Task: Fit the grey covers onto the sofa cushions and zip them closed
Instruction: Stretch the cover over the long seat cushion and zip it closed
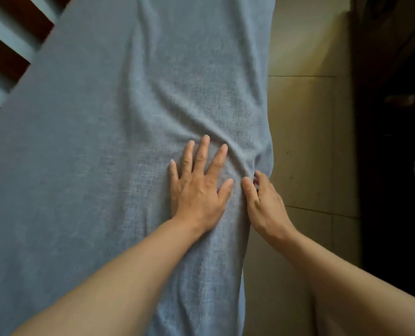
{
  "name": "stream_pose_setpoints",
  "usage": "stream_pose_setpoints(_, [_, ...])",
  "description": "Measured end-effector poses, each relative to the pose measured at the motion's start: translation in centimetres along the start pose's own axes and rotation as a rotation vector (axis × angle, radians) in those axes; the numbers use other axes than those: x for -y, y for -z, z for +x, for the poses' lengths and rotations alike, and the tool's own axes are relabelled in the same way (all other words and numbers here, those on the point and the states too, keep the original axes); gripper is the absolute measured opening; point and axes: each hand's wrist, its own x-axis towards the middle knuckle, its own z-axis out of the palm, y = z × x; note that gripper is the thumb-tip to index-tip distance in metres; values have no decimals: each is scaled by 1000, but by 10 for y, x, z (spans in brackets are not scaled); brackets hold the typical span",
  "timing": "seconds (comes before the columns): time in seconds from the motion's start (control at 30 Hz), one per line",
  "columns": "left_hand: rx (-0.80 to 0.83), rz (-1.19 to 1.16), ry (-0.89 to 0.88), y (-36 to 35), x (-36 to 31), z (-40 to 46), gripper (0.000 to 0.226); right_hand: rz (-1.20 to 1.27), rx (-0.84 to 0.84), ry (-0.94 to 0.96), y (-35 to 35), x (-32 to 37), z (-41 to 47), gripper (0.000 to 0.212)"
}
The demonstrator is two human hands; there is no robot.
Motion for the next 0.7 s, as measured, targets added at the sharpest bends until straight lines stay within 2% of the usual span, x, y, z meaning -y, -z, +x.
stream_pose_setpoints(0.13, [-9,71,-95,2,-10,37,69,143,-37,-135,15,-11,43,55])
stream_pose_setpoints(0.23, [-18,115,-119,2,-21,61,68,272,-79,-355,22,-22,81,68])
stream_pose_setpoints(0.33, [-28,156,-116,1,-29,74,68,451,-48,-551,28,-36,112,78])
stream_pose_setpoints(0.4, [-35,165,-121,0,-30,76,69,582,-18,-568,29,-39,122,75])
stream_pose_setpoints(0.47, [-33,152,-127,1,-30,76,69,629,-71,-574,31,-37,128,59])
stream_pose_setpoints(0.57, [-33,99,-160,5,-34,81,66,492,-190,-476,44,-41,132,35])
stream_pose_setpoints(0.63, [-38,98,-210,7,-37,90,62,408,-305,-426,55,-50,132,38])
stream_pose_setpoints(0.7, [-53,106,-206,9,-39,104,61,376,-340,-421,54,-58,133,38])
